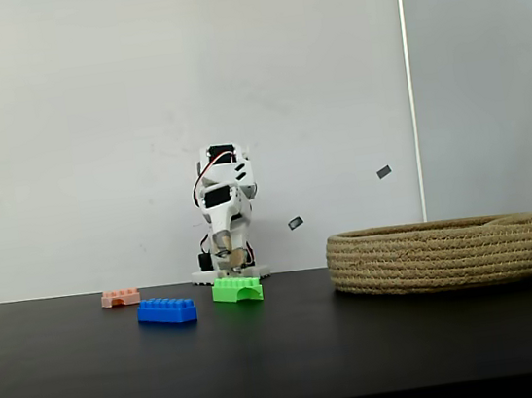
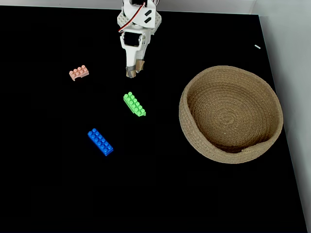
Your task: Place the lego blocks in the tray
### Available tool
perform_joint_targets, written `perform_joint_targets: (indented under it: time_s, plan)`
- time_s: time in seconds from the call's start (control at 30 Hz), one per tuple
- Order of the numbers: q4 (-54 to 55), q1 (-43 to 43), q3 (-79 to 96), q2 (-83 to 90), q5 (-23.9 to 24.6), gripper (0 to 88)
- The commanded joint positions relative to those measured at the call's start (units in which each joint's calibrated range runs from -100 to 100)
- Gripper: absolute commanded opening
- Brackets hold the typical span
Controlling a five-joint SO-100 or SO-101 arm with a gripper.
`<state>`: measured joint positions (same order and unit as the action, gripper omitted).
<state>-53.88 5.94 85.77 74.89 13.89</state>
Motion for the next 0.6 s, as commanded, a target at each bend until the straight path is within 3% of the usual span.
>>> perform_joint_targets:
  time_s: [0.0,0.2,0.57]
  plan:
    - [-0.7,-4.2,-14.3,-15.7,7.9,24.6]
    - [-3.0,-5.4,-29.5,-32.6,14.9,24.8]
    - [-0.4,-3.2,-47.5,-57.9,16.2,29.1]
